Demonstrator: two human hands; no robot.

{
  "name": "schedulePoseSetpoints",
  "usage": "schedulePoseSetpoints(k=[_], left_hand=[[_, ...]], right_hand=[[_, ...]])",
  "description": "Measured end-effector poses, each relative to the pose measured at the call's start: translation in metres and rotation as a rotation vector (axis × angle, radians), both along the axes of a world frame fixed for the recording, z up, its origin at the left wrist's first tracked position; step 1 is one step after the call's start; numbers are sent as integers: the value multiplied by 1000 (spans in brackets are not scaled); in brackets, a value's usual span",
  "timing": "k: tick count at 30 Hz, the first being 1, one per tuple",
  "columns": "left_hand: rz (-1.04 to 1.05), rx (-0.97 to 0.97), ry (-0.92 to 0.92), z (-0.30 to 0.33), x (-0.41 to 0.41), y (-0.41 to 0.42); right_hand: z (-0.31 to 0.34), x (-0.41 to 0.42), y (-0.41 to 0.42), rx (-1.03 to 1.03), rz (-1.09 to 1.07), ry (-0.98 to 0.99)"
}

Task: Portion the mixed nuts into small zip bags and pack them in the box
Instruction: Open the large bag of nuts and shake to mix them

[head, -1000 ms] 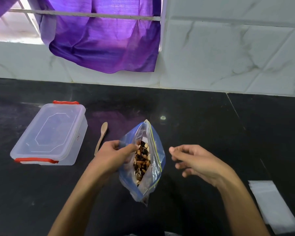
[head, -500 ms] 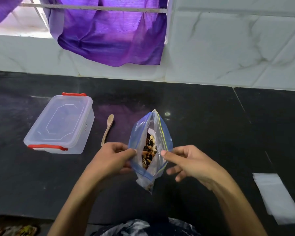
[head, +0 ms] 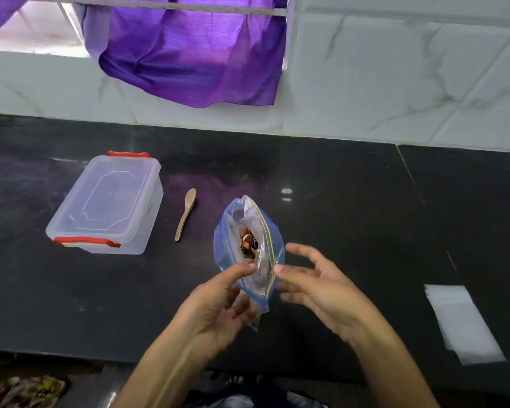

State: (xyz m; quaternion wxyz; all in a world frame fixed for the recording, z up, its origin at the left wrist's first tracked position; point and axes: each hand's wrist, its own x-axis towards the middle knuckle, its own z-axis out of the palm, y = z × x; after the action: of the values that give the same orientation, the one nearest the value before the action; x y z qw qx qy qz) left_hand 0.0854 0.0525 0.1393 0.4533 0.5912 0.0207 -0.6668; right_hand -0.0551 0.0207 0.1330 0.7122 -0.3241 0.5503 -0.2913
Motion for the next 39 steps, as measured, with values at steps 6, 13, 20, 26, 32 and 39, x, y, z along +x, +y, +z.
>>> schedulePoseSetpoints(k=[6, 13, 20, 26, 32, 39], left_hand=[[-37, -7, 102, -2, -4, 24], [151, -107, 134, -8, -5, 31], [291, -54, 283, -10, -5, 33], [38, 19, 203, -10, -6, 38], [39, -48, 180, -18, -11, 38], [31, -132, 206, -28, -14, 33]], right_hand=[[3, 6, 24, -34, 158, 192], [-6, 15, 40, -11, -95, -140], [-15, 32, 55, 168, -399, -464], [-16, 33, 52, 156, -462, -518], [-21, 35, 51, 135, -461, -501], [-26, 31, 47, 151, -388, -587]])
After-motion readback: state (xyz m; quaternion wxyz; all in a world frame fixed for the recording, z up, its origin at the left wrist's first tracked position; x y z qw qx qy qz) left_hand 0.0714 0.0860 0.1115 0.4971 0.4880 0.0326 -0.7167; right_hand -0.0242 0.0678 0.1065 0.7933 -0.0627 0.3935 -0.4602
